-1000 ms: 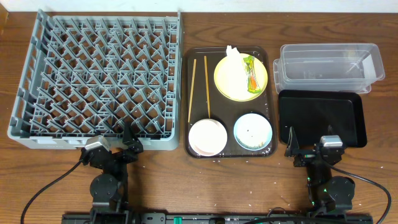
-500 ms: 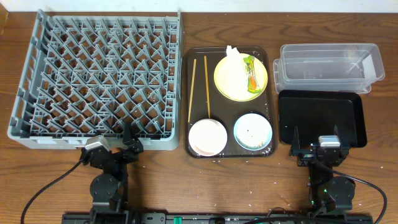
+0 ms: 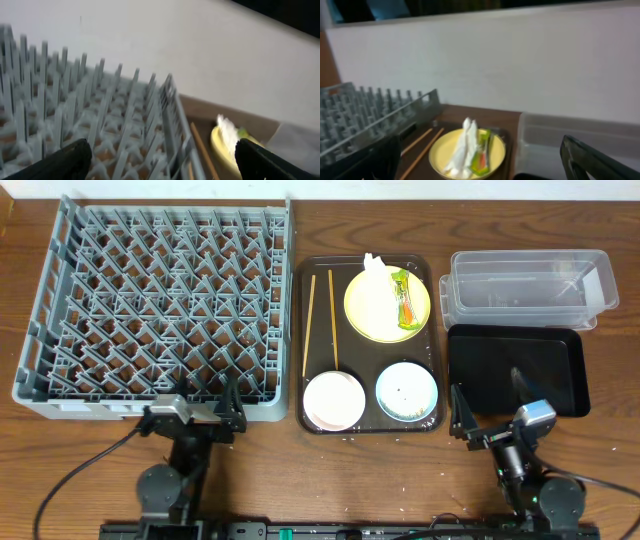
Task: Sort waste into correct bins and load items into the dishwasher
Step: 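Grasp the white tissue on the yellow plate with right gripper, drop into clear bin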
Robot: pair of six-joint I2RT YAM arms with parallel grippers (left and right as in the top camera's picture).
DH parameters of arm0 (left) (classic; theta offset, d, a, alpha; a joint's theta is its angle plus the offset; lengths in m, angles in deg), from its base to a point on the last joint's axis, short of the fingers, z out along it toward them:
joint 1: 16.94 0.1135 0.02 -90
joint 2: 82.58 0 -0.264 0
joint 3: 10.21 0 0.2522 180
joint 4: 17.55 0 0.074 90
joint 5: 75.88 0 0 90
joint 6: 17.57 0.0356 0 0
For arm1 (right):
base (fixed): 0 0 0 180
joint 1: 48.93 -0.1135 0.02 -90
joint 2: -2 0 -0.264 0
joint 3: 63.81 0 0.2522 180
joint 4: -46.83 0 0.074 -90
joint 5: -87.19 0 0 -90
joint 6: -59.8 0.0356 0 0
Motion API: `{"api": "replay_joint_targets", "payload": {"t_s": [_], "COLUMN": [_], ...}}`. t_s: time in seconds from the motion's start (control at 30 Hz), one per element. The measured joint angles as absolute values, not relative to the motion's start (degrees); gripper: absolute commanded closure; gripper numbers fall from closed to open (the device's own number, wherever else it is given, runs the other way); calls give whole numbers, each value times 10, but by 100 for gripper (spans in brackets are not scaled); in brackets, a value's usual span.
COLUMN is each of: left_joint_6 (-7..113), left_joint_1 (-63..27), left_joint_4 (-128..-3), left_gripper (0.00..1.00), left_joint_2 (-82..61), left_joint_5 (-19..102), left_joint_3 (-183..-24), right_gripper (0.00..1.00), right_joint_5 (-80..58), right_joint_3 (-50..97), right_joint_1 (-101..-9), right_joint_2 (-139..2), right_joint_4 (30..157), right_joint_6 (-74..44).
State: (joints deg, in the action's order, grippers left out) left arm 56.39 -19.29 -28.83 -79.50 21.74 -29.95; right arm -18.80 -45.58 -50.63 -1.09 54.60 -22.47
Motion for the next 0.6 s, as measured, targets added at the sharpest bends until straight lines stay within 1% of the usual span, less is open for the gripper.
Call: {"api": "replay_joint_targets", "payload": {"t_s": [0.13,0.3,0.47,0.53,0.6], "left_joint_6": [564,564,564,564,564], "left_joint_1": [-193,-193,-193,-193,-193], "left_joint_4": [-345,-490,-630,-687,-734], "left_gripper": [7,7,7,7,7], "left_joint_2": [-724,-568,-408,-352,-301], "left_joint_5": [218,222,241,245,248], "left_joint_3": [-416,-594,-763,-825,-879], "right_gripper": [1,1,1,1,1], "right_joint_5": [-207,-246,-274,-275,-279], "right_joint_3": [-353,-174,31,113,187], "right_joint_1": [-506,-506,-510,-523,-544], "right_joint_2": [-107,-294,-498,-579,-660], "right_joint_4": [616,714,865,939,985], "right_joint_6": [-211,-202,-200,-202,-209]}}
